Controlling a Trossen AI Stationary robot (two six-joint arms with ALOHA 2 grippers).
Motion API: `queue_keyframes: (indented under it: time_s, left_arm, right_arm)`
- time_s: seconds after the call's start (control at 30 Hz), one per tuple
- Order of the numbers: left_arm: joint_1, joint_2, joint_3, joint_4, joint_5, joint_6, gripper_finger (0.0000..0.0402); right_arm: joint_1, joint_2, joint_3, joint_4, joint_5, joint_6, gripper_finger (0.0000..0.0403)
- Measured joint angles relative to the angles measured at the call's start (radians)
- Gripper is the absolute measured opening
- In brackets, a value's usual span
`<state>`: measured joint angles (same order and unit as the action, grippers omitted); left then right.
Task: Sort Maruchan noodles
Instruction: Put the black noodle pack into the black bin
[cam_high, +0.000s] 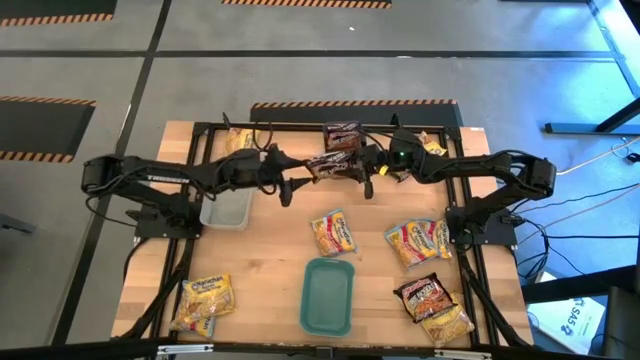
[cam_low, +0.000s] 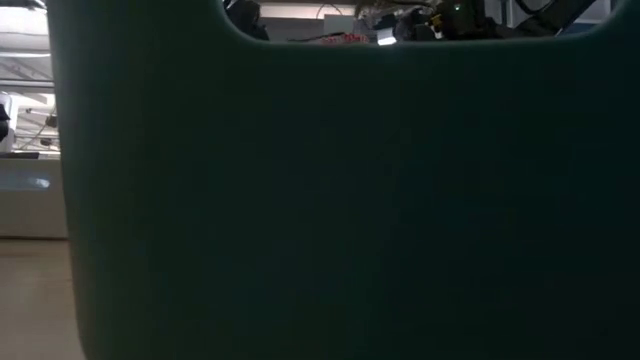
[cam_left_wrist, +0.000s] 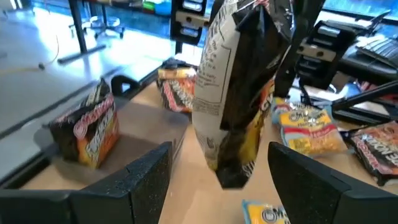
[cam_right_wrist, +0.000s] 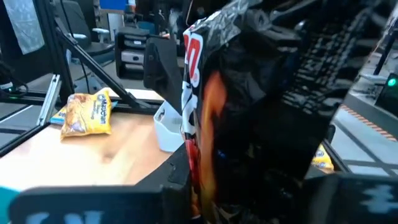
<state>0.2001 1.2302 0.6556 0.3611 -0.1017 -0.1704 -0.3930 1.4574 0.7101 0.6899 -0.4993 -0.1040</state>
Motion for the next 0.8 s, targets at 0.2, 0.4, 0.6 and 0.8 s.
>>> queue_keyframes:
  time_s: [0.2, 0.4, 0.6, 0.8]
  left_arm:
    - [0.001, 0.047, 0.000, 0.102, 0.084, 0.024, 0.0257]
    - [0.001, 0.049, 0.000, 0.119, 0.072, 0.044, 0.0257]
    - [0.001, 0.055, 0.000, 0.202, 0.112, 0.073, 0.0257]
    - [0.000, 0.063, 0.000, 0.206, 0.128, 0.078, 0.0256]
  right_arm:
    - [0.001, 0.000, 0.000, 0.024, 0.020, 0.018, 0.0095]
    - [0.019, 0.007, 0.001, 0.090, -0.004, 0.020, 0.0095]
    - [0.054, 0.088, 0.024, 0.177, 0.045, 0.022, 0.0095]
    - [0.070, 0.133, 0.076, 0.209, 0.058, 0.021, 0.0095]
